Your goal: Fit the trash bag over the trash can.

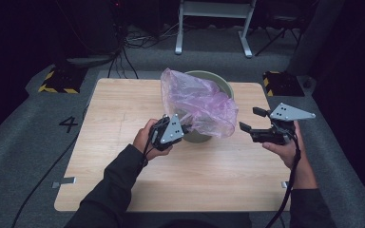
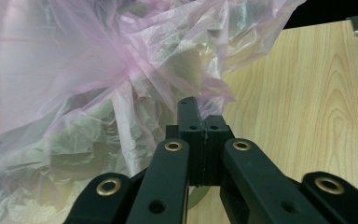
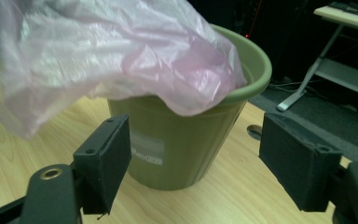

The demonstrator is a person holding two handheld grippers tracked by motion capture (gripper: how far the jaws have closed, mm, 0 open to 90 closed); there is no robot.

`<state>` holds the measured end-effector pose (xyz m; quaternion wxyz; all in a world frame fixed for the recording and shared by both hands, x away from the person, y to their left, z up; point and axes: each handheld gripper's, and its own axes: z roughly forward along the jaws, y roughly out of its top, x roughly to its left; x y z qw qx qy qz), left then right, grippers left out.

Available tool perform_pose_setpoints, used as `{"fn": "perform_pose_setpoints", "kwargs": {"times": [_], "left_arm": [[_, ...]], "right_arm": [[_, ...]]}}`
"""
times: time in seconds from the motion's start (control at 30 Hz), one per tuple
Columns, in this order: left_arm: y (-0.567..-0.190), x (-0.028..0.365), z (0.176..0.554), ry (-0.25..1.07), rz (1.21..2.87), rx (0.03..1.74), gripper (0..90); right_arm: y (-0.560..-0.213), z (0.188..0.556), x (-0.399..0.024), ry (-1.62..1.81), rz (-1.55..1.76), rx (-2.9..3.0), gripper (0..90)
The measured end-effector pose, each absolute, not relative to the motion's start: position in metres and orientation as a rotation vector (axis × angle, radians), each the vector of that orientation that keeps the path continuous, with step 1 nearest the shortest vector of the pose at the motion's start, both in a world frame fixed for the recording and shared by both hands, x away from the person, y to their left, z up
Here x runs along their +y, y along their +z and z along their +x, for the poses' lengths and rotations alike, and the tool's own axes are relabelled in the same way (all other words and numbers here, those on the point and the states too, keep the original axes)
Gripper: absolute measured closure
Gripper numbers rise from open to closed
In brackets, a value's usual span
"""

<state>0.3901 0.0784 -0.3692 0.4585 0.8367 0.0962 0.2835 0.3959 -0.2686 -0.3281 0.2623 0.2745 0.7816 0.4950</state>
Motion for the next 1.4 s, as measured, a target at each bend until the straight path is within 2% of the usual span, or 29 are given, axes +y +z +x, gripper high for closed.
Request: {"fn": "perform_pose_setpoints", "kwargs": {"times": [0.4, 0.73, 0.8, 0.87, 0.9, 0.93, 1.03, 1.2, 1.4], "left_arm": [[-0.375, 0.073, 0.395, 0.676, 2.073, 0.255, 89.8], [-0.382, 0.07, 0.4, 0.671, 2.082, 0.271, 89.8], [-0.382, 0.07, 0.4, 0.67, 2.084, 0.271, 89.8], [-0.384, 0.069, 0.401, 0.668, 2.088, 0.268, 89.8], [-0.384, 0.068, 0.401, 0.673, 2.088, 0.266, 89.8], [-0.385, 0.068, 0.401, 0.673, 2.092, 0.269, 89.8], [-0.387, 0.066, 0.402, 0.669, 2.096, 0.268, 89.8], [-0.393, 0.062, 0.402, 0.67, 2.123, 0.26, 89.8], [-0.399, 0.059, 0.402, 0.673, 2.135, 0.248, 89.7]], "right_arm": [[-0.299, 0.37, -0.239, 1.493, 0.587, 2.103, 24.6], [-0.3, 0.37, -0.205, 1.411, 0.502, 2.135, 25.3], [-0.301, 0.378, -0.199, 1.374, 0.541, 2.12, 30.6], [-0.301, 0.388, -0.194, 1.331, 0.588, 2.106, 40.7], [-0.302, 0.394, -0.193, 1.317, 0.616, 2.093, 47.4], [-0.302, 0.4, -0.193, 1.311, 0.641, 2.091, 58.9], [-0.305, 0.415, -0.195, 1.282, 0.712, 2.065, 75.3], [-0.31, 0.431, -0.203, 1.246, 0.843, 2.005, 81.4], [-0.322, 0.453, -0.215, 1.222, 0.987, 1.958, 81.8]]}}
